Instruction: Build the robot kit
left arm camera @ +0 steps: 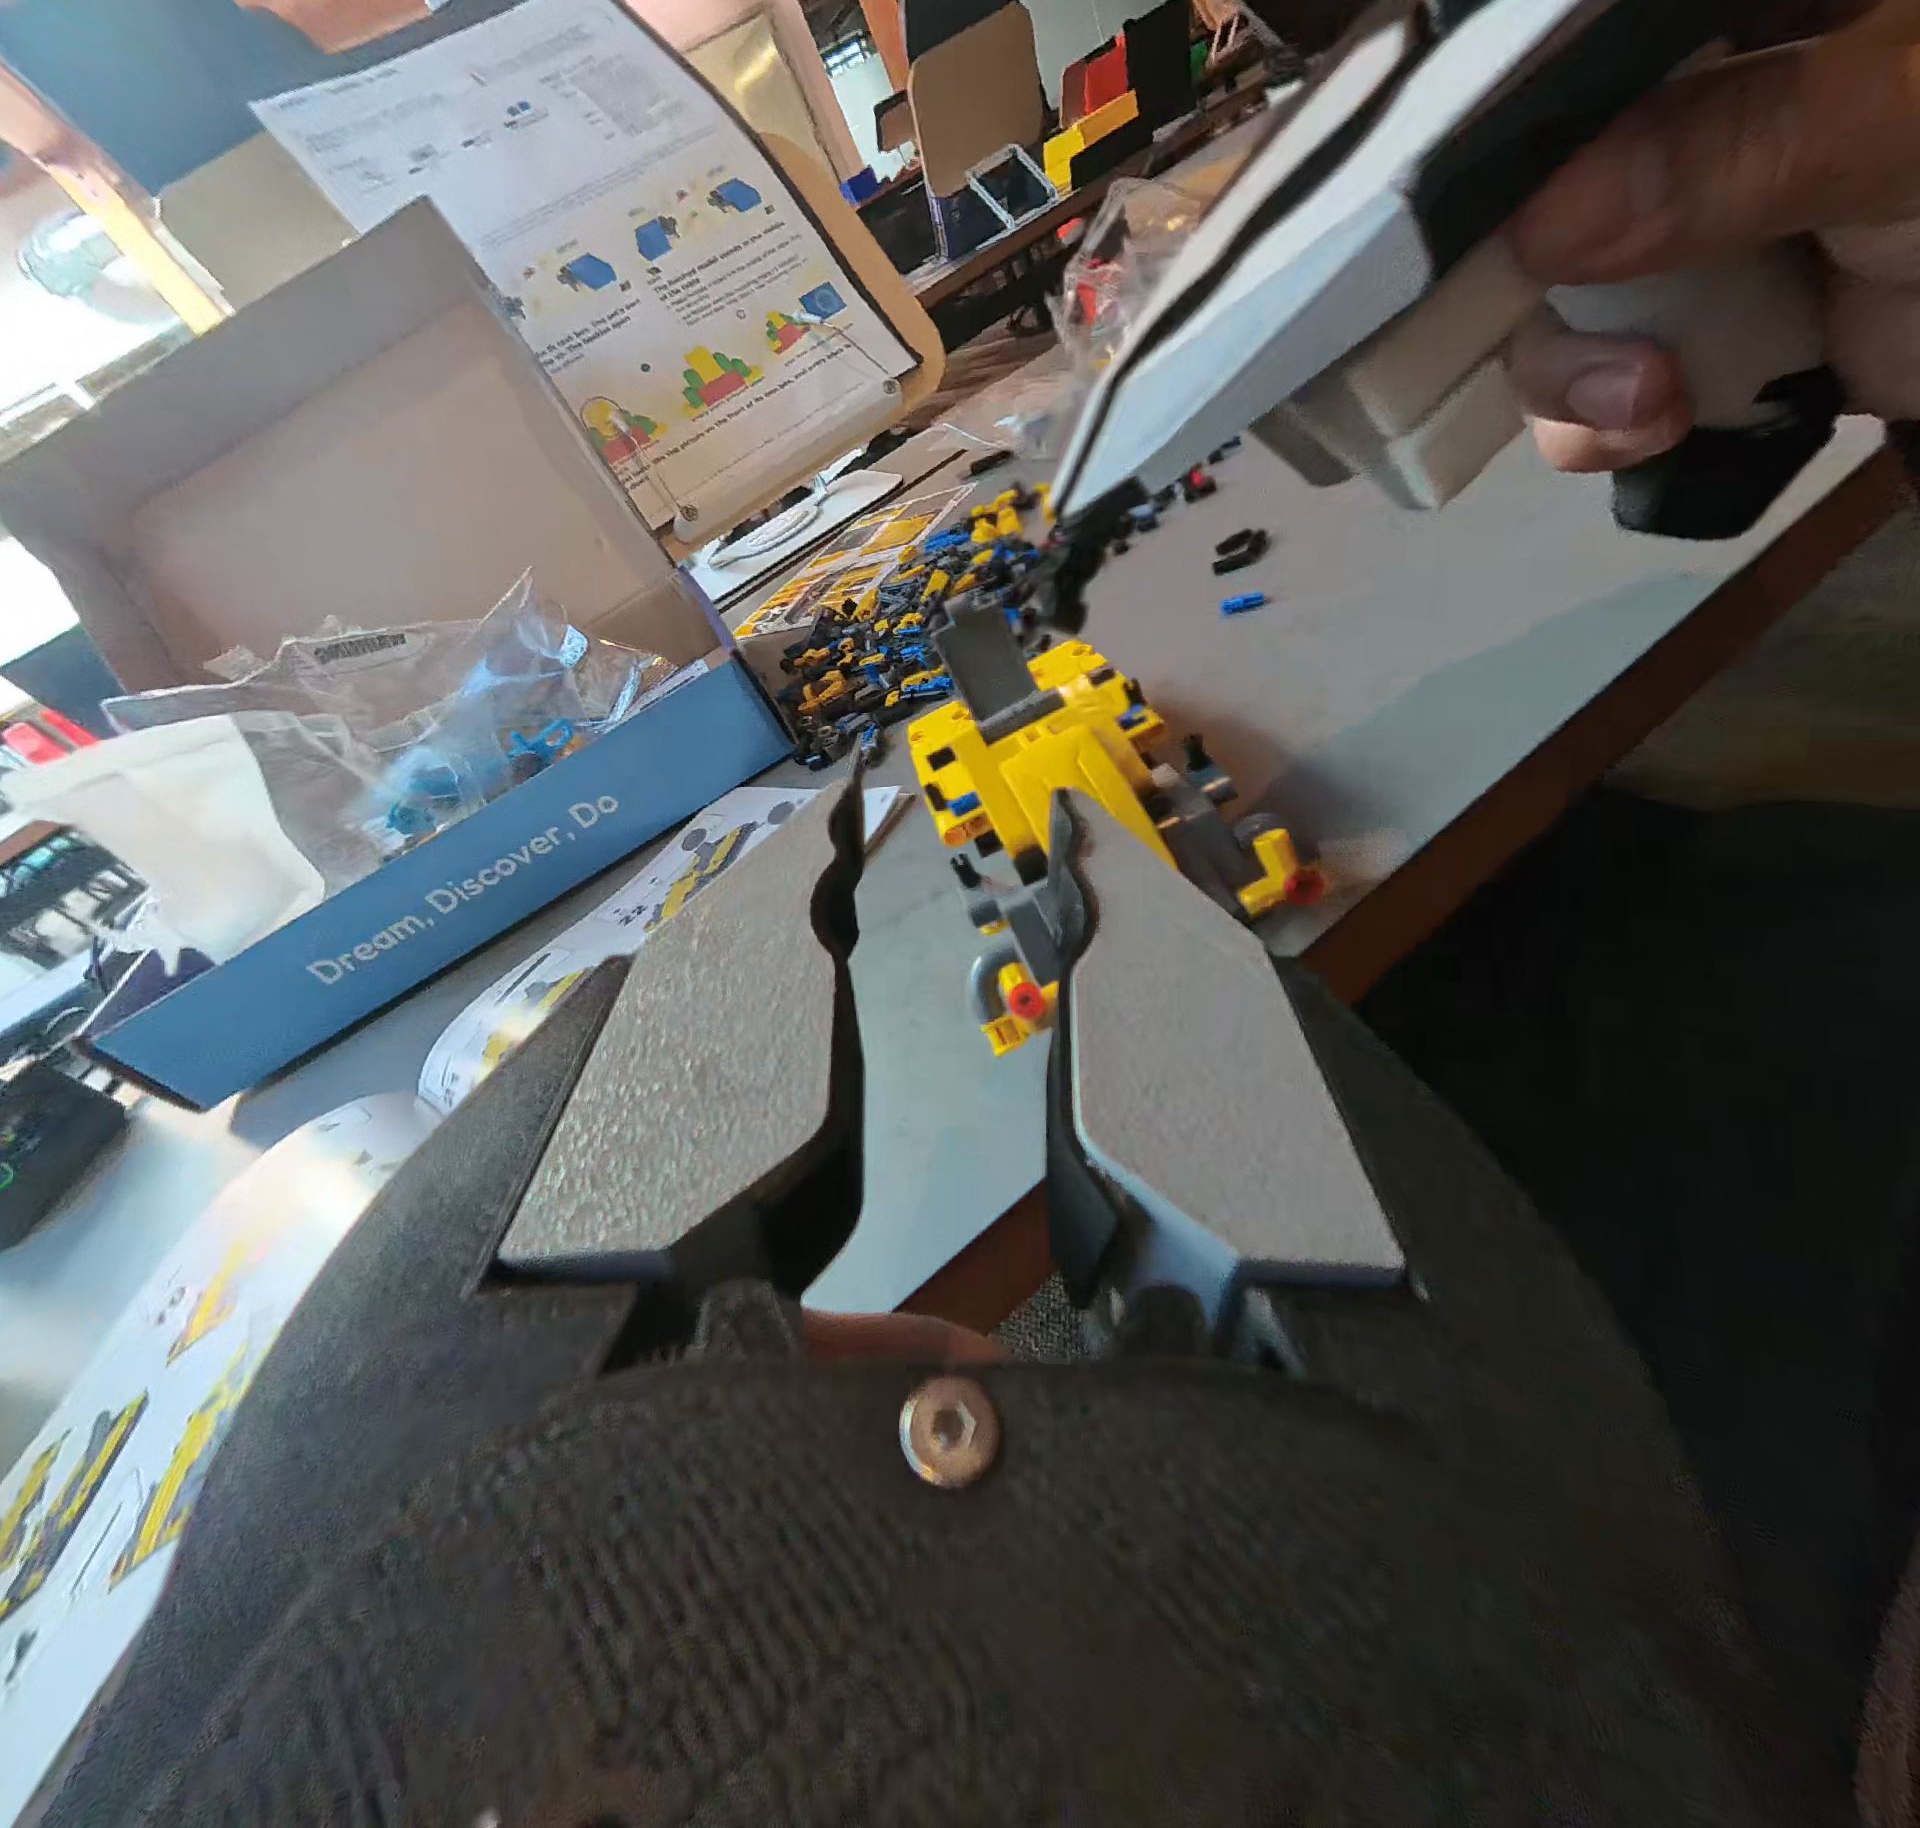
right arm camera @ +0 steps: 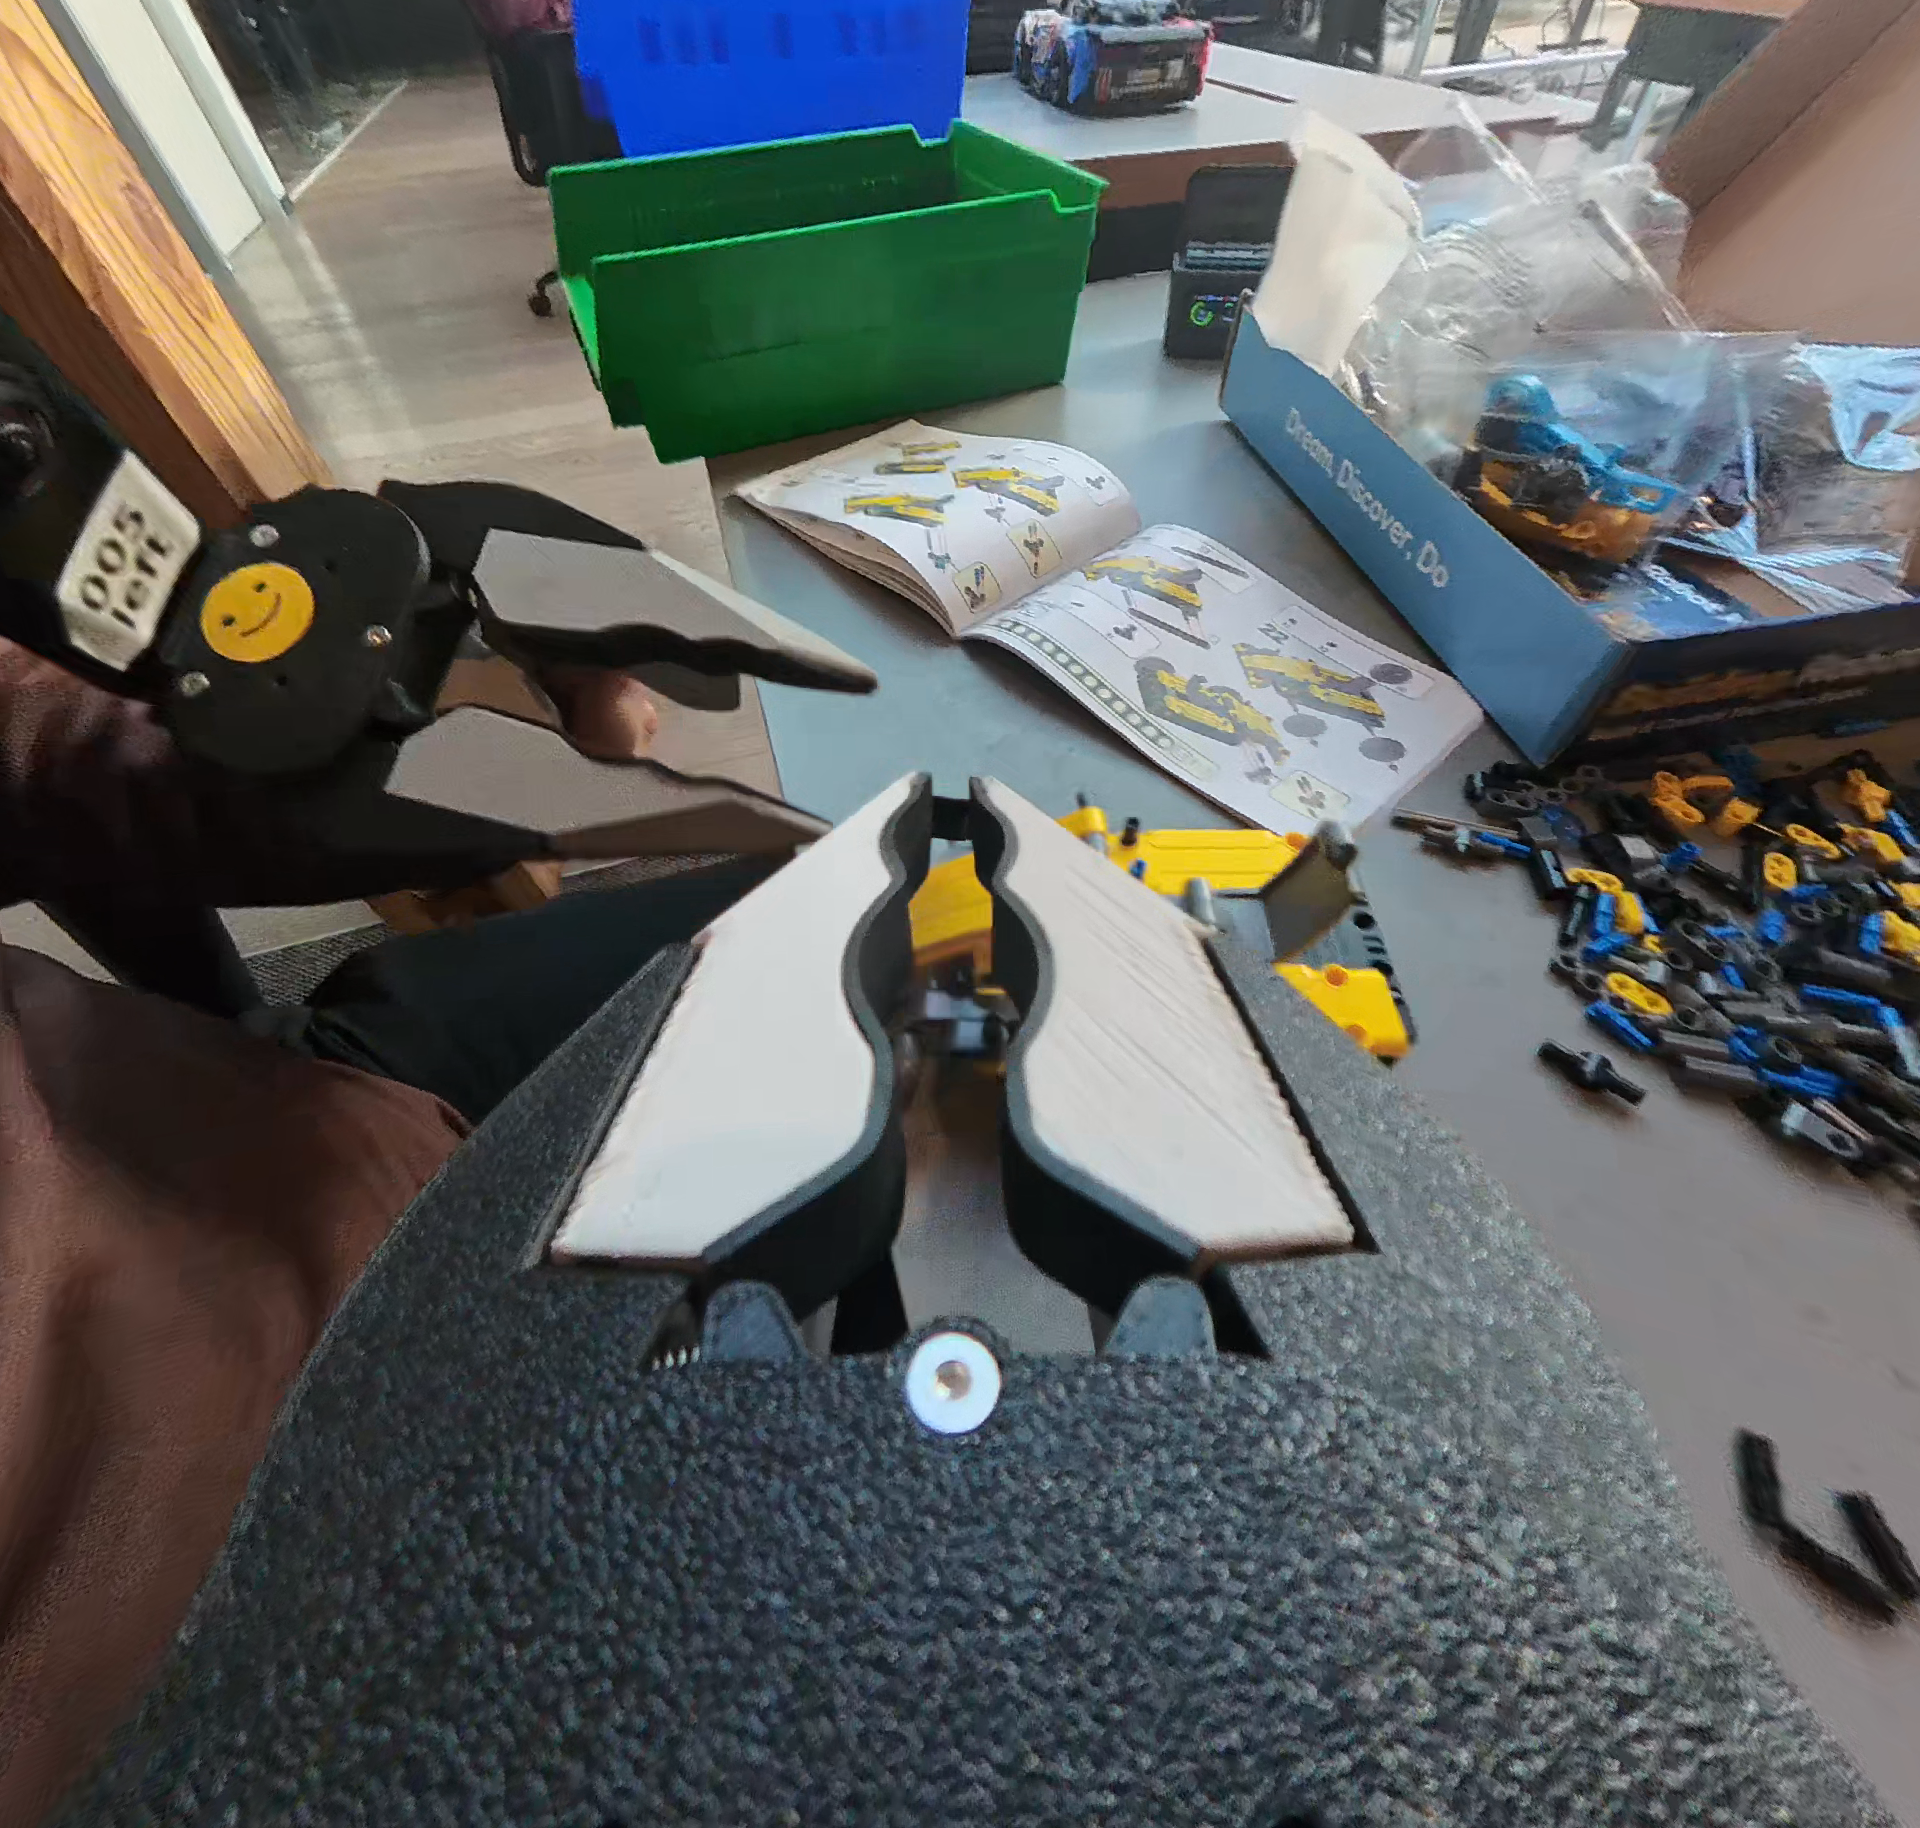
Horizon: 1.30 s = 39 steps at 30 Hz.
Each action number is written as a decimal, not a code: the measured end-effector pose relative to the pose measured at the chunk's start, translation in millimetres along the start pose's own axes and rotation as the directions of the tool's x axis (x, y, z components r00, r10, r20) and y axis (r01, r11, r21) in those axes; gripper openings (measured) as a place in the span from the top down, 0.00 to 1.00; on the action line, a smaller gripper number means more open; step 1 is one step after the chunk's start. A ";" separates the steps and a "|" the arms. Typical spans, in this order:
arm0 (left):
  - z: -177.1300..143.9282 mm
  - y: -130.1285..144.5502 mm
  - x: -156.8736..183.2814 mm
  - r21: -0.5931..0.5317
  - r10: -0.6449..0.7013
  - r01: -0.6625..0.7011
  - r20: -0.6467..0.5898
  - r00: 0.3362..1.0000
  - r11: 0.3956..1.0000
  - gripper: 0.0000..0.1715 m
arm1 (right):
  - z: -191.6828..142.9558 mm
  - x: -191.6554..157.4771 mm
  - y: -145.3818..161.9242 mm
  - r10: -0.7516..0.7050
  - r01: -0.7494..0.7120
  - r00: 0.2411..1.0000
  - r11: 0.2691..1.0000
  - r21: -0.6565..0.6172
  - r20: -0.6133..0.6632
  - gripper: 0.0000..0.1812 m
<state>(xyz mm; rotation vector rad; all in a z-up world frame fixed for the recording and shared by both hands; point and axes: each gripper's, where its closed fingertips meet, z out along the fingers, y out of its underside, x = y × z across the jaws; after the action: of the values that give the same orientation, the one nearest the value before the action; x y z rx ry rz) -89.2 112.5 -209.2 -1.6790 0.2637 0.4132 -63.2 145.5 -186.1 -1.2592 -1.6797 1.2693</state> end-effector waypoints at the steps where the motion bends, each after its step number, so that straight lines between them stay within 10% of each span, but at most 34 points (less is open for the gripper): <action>1: -2.5 0.3 -6.3 0.007 -0.036 0.036 0.005 0.999 0.999 0.80 | -7.4 8.9 2.8 0.005 -0.005 1.000 1.000 -0.013 -0.023 0.98; 8: -20.8 30.7 -43.7 -0.021 -0.353 0.353 -0.038 0.935 0.935 0.74 | -55.6 61.5 41.4 0.101 -0.111 0.987 0.991 -0.080 -0.125 0.98; 39: -50.8 73.5 -48.7 -0.102 -0.410 0.407 -0.006 0.912 0.908 0.76 | -59.2 65.7 81.4 0.090 -0.107 0.994 0.931 -0.350 -0.064 0.98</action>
<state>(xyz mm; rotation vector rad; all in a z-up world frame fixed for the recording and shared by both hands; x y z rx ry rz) -156.9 48.3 -249.6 -1.7834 -0.0945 0.0885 -5.6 230.7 -248.5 -1.5881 -1.8879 1.0112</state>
